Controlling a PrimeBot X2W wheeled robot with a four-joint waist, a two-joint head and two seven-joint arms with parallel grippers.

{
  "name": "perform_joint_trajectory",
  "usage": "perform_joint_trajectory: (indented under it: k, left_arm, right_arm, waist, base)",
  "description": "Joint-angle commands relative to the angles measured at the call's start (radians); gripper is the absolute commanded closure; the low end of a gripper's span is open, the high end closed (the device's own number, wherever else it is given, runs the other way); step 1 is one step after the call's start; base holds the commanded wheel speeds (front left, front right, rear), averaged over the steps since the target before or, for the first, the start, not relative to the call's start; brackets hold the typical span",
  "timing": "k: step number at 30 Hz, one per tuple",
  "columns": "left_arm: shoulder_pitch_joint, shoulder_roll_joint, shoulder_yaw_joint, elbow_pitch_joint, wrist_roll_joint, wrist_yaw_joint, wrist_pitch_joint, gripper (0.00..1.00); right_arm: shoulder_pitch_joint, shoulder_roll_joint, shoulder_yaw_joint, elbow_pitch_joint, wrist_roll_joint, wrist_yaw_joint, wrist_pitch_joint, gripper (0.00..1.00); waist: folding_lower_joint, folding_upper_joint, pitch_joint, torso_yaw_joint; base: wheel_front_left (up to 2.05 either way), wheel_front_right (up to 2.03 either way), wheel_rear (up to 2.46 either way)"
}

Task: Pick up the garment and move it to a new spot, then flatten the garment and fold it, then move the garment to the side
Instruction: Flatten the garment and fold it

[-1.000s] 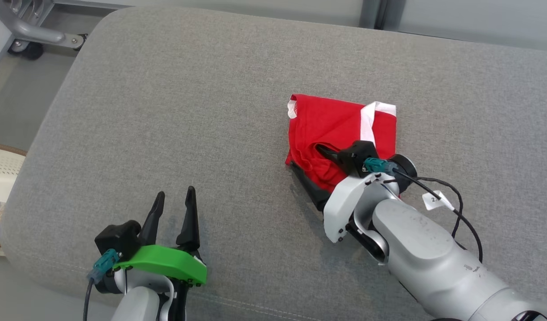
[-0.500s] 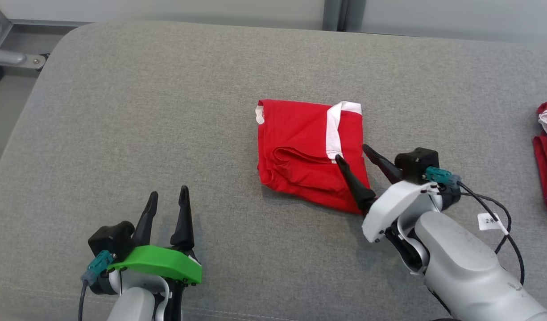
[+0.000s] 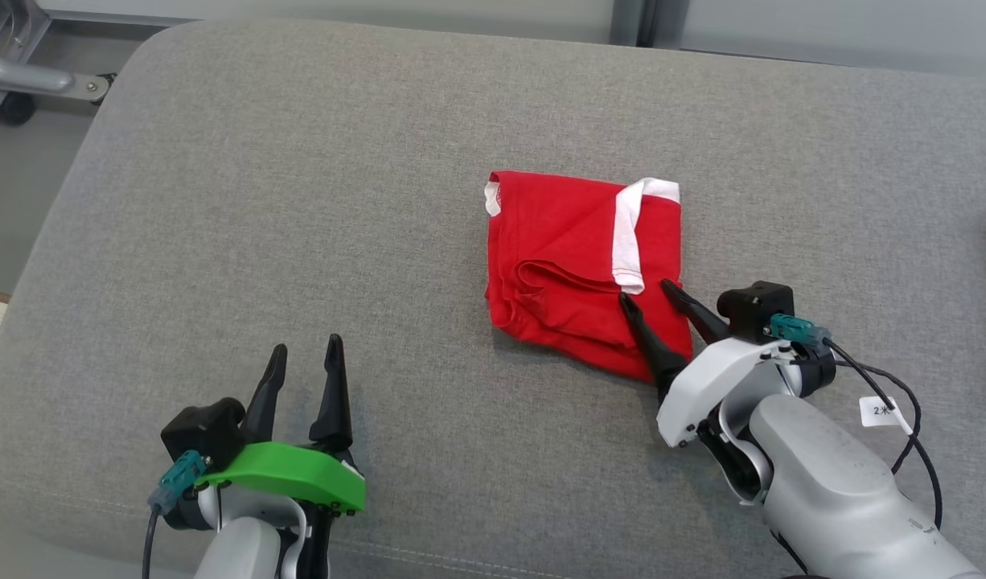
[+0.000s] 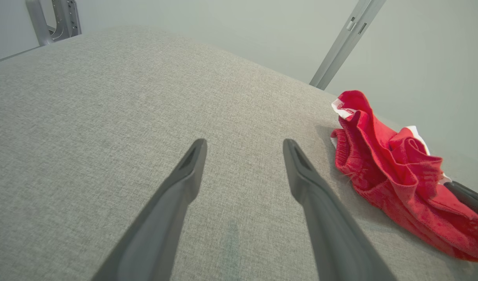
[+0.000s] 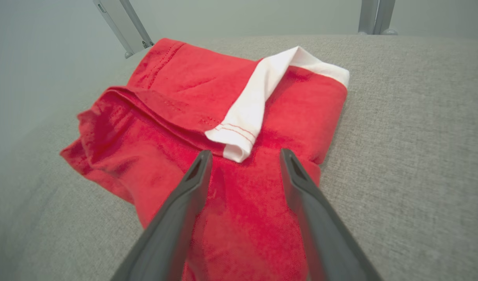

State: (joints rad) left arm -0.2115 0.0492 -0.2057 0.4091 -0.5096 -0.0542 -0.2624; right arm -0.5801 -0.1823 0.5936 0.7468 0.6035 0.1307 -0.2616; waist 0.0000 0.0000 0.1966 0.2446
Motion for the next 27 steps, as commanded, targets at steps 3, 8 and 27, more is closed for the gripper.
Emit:
perform_joint_trajectory:
  k: [3,8,27]
  left_arm:
    - [0.010,0.003,0.004,-0.003,-0.003,-0.005,-0.002,0.00]
    - [0.010,0.003,0.000,-0.005,-0.008,-0.003,-0.002,0.00]
    - [-0.037,0.003,-0.104,0.000,-0.036,0.005,-0.002,0.00]
  right_arm:
    - [-0.018,0.000,-0.002,0.014,-0.010,-0.001,-0.004,0.31]
    - [-0.033,0.000,-0.005,0.023,-0.013,-0.001,-0.004,0.77]
    - [-0.216,-0.030,0.012,0.046,-0.047,-0.001,0.017,1.00]
  waist:
    - [0.0000,0.0000,0.006,0.008]
    - [0.0000,0.0000,0.012,0.010]
    - [0.0000,0.0000,0.024,0.150]
  base:
    - [0.00,0.00,0.00]
    - [0.00,0.00,0.00]
    - [0.00,0.00,0.00]
